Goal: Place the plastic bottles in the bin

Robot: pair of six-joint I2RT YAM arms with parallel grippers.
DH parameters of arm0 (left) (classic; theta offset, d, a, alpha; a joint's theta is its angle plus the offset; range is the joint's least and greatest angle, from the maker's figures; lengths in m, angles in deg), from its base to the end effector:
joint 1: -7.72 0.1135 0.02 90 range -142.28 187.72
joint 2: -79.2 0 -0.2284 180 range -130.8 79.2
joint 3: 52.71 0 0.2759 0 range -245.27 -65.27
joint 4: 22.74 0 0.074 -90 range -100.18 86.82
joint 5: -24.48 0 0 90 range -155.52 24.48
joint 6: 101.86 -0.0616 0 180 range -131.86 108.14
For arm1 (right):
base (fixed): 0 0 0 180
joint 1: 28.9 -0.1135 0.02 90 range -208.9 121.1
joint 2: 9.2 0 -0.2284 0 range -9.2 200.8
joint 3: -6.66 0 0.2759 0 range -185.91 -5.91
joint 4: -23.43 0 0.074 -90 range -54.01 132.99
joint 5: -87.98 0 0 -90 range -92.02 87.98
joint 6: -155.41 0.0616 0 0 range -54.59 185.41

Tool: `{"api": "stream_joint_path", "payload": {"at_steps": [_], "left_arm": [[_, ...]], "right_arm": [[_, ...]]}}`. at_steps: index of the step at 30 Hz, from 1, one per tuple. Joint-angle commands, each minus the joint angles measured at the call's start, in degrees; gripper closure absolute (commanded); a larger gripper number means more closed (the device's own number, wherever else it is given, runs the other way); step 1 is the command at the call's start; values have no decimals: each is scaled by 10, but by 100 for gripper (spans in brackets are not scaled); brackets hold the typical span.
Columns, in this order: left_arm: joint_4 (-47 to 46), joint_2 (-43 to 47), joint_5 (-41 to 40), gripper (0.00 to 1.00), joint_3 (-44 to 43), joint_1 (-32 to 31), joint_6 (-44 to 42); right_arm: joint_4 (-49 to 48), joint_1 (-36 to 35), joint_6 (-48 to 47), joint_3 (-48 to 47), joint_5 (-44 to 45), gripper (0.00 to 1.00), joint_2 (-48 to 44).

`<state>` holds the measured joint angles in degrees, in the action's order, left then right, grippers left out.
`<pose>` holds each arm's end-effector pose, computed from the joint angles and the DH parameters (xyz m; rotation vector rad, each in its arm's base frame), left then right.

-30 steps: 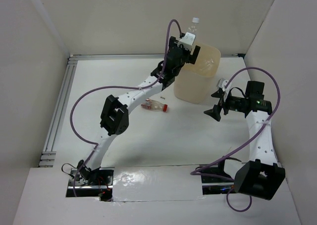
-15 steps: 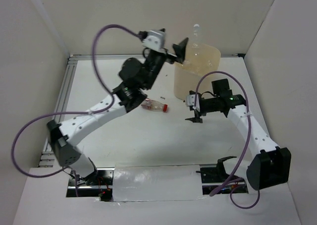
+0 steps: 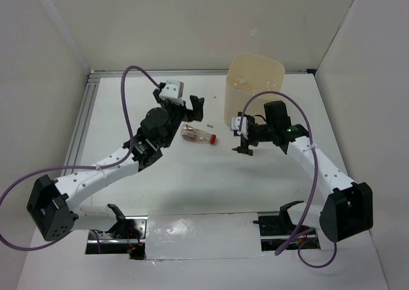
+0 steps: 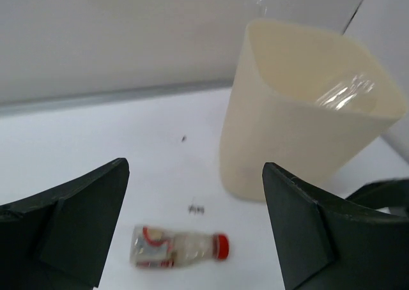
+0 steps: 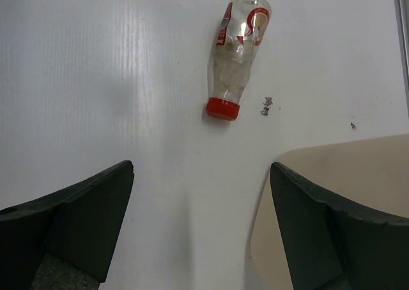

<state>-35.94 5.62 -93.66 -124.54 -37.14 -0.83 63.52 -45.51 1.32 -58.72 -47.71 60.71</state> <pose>0.2735 -0.2312 0.3496 -0.0031 1.4113 -0.4745 0.2748 0.1280 0.2240 -1.6290 1.3505 0.4529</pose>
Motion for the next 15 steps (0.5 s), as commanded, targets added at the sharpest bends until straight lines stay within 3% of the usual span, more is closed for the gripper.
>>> {"api": "stream_joint_path", "payload": {"at_steps": [1,6,15], "left_arm": [[32,65,-29,2,53,7,91],[98,134,-40,2,129,13,160],[159,159,-27,1,155,13,223]], "right_arm": [[-41,-13,27,6,20,6,-16],[-48,-13,58,6,32,5,-5],[-53,-19,77,1,47,5,7]]}}
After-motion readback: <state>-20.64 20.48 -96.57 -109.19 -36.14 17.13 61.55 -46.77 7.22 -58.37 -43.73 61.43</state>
